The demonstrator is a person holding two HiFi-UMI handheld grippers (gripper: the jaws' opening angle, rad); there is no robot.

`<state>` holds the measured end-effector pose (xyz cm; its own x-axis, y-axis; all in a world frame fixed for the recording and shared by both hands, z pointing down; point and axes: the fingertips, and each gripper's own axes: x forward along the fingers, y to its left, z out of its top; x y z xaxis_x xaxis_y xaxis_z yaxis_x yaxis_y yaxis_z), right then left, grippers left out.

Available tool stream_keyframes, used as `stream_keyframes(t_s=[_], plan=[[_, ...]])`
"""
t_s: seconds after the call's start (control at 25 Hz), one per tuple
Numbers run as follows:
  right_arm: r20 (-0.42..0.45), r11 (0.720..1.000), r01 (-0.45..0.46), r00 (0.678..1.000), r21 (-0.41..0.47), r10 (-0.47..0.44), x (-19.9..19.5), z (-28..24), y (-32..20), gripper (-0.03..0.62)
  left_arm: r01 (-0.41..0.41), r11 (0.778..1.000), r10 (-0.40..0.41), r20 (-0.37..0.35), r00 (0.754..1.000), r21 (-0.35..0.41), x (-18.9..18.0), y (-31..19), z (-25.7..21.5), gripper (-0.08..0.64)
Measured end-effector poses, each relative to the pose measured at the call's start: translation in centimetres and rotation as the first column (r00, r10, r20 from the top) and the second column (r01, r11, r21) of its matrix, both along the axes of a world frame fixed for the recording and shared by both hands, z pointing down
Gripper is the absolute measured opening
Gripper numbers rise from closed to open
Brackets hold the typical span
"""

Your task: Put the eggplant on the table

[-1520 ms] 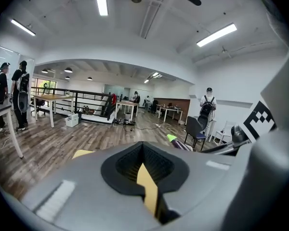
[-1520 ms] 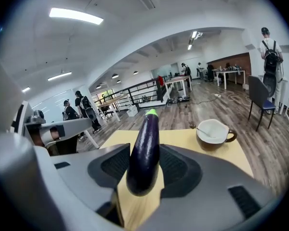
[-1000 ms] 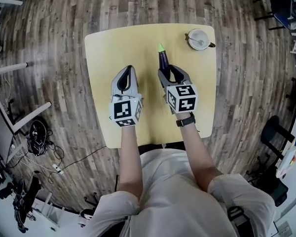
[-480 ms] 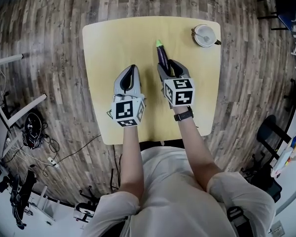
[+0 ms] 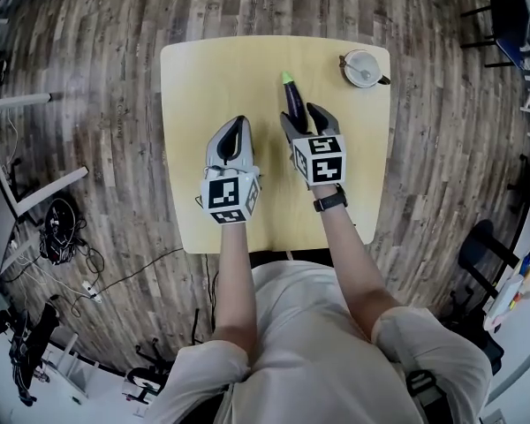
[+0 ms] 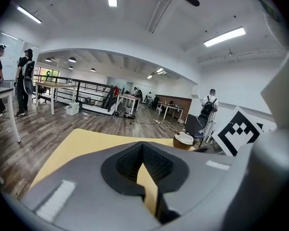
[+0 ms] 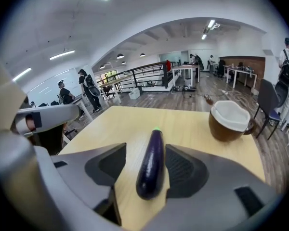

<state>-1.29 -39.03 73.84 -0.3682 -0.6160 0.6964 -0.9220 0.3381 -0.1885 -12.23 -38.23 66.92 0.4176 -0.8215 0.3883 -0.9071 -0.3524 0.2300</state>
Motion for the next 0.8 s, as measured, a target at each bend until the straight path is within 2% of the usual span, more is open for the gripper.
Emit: stream_keyframes(t_s=[0.12, 0.36, 0.64, 0.8], plan=[[-0.001, 0.999, 0.004, 1.000, 0.040, -0.003, 0.3, -2.1, 0.2, 0.230, 0.013, 1.000, -0.013, 0.000, 1.000, 0.011, 0.0, 0.5, -1.4, 0.005], [-0.004, 0.991, -0.027, 1.000, 0.128, 0.028, 1.8, -7.4, 1.8, 0.230, 0.043, 0.999, -0.042, -0.072, 0.996, 0.018, 0.3, 1.6, -5.2, 0.005], [0.018, 0.969, -0.060, 0.998, 0.238, 0.057, 4.7, -13.5, 3.6, 0.228, 0.035, 0.997, -0.036, 0.000, 0.999, 0.071, 1.1, 3.9, -10.1, 0.005], [0.040, 0.951, -0.075, 0.997, 0.300, 0.066, 5.9, -17.2, 5.3, 0.185, 0.036, 0.992, -0.040, 0.030, 0.999, 0.118, 1.1, 5.9, -13.1, 0.005]])
